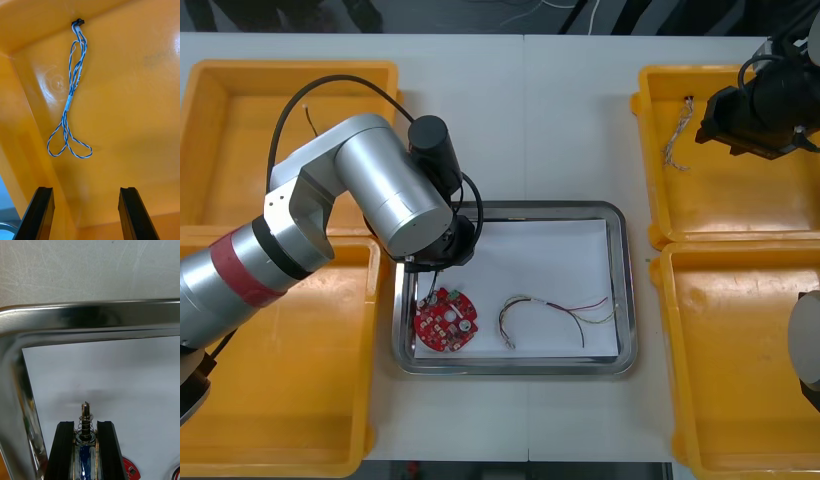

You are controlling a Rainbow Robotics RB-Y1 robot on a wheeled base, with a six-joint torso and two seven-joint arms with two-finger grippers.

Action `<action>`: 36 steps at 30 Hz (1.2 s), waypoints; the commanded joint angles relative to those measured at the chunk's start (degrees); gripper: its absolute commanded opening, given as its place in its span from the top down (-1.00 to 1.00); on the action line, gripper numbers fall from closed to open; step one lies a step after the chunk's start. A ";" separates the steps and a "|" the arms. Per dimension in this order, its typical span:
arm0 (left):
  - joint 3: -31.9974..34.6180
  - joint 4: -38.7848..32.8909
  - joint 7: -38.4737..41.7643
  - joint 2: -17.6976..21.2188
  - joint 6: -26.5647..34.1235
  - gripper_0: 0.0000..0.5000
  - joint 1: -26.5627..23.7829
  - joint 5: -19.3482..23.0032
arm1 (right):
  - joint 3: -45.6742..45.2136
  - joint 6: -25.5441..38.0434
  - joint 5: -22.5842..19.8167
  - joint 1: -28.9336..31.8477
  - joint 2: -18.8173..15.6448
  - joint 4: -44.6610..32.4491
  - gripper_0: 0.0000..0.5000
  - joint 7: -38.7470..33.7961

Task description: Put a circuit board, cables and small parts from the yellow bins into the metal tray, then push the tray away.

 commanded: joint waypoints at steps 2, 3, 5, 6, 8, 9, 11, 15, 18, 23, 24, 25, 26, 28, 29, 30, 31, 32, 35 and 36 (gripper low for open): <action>-0.61 0.37 2.34 1.57 -2.43 0.10 0.29 -0.57 | -0.51 -0.64 0.04 -3.01 -2.02 -0.29 -1.00 -1.18; -0.61 0.64 2.34 1.57 -2.87 -0.43 0.29 -0.66 | -0.16 -1.61 -0.23 -3.19 -2.02 0.68 -1.00 -1.18; -0.61 0.81 2.34 1.57 -3.13 -0.92 0.29 -1.01 | 0.37 -3.01 -0.23 -3.36 -2.02 2.00 -1.00 -1.53; -0.61 0.81 2.34 1.57 -3.05 -1.00 0.29 -1.28 | 0.45 -3.89 0.04 -3.54 -1.85 2.70 -1.00 -1.53; -0.61 0.90 2.34 1.57 -3.13 -1.00 0.29 -1.45 | 0.54 -5.12 0.13 -3.54 -1.67 3.58 -1.00 -1.53; -0.61 0.81 2.34 1.57 -3.13 -1.00 0.29 -1.45 | 0.54 -5.82 0.13 -3.54 -1.67 4.37 -1.00 -1.35; -0.61 0.81 2.43 1.66 -3.05 -1.00 0.20 -1.45 | 0.63 -7.14 0.13 -3.63 -1.50 5.34 -1.00 -1.18; -0.52 0.73 2.78 2.19 -2.34 -1.00 -0.42 -1.19 | 1.33 -10.83 -0.23 -3.54 -1.23 8.50 -1.00 -1.00; 0.54 0.73 2.78 2.37 0.29 -1.00 -1.74 0.39 | 1.77 -12.77 0.13 -3.54 -1.06 10.52 -1.00 -1.00; 4.05 0.20 2.78 2.28 4.86 -1.00 -3.49 3.12 | 2.39 -14.79 0.21 -3.54 -0.44 13.07 -1.00 -0.91; 4.93 0.20 2.78 2.28 5.92 -1.00 -4.20 3.65 | 2.65 -15.58 0.21 -3.54 -0.18 13.86 -1.00 -0.91; 5.28 0.29 2.78 2.28 6.45 -1.00 -4.55 4.00 | 2.74 -15.93 0.30 -3.54 -0.09 14.30 -1.00 -0.91; 6.07 0.20 2.87 2.28 7.59 -1.00 -5.43 4.70 | 2.91 -16.55 0.30 -3.54 0.08 15.00 -1.00 -1.00; 7.66 0.29 2.87 2.28 9.35 -1.00 -6.39 5.76 | 3.09 -17.25 0.30 -3.54 0.26 15.53 -1.00 -1.09; 8.45 0.20 2.78 2.28 10.23 -1.00 -6.83 6.28 | 3.18 -17.43 0.30 -3.45 0.44 15.71 -1.00 -1.26; 9.77 0.20 2.61 2.28 11.46 -1.00 -7.54 7.07 | 3.18 -17.51 0.39 -3.54 0.61 15.71 -1.00 -1.35; 10.91 0.20 2.61 2.28 12.69 -1.00 -8.06 7.78 | 3.18 -17.51 0.56 -3.54 0.79 15.71 -1.00 -1.44; 12.05 0.29 2.61 2.28 13.92 -1.00 -8.77 8.39 | 3.18 -17.51 0.74 -3.54 0.96 15.71 -1.00 -1.44; 15.30 0.29 2.34 2.28 18.05 -1.00 -10.61 9.36 | 3.18 -17.51 0.83 -3.54 1.40 15.71 -1.00 -1.53; 15.92 0.29 2.26 2.28 18.84 -1.00 -10.96 9.36 | 3.18 -17.51 0.83 -3.54 1.40 15.71 -1.00 -1.53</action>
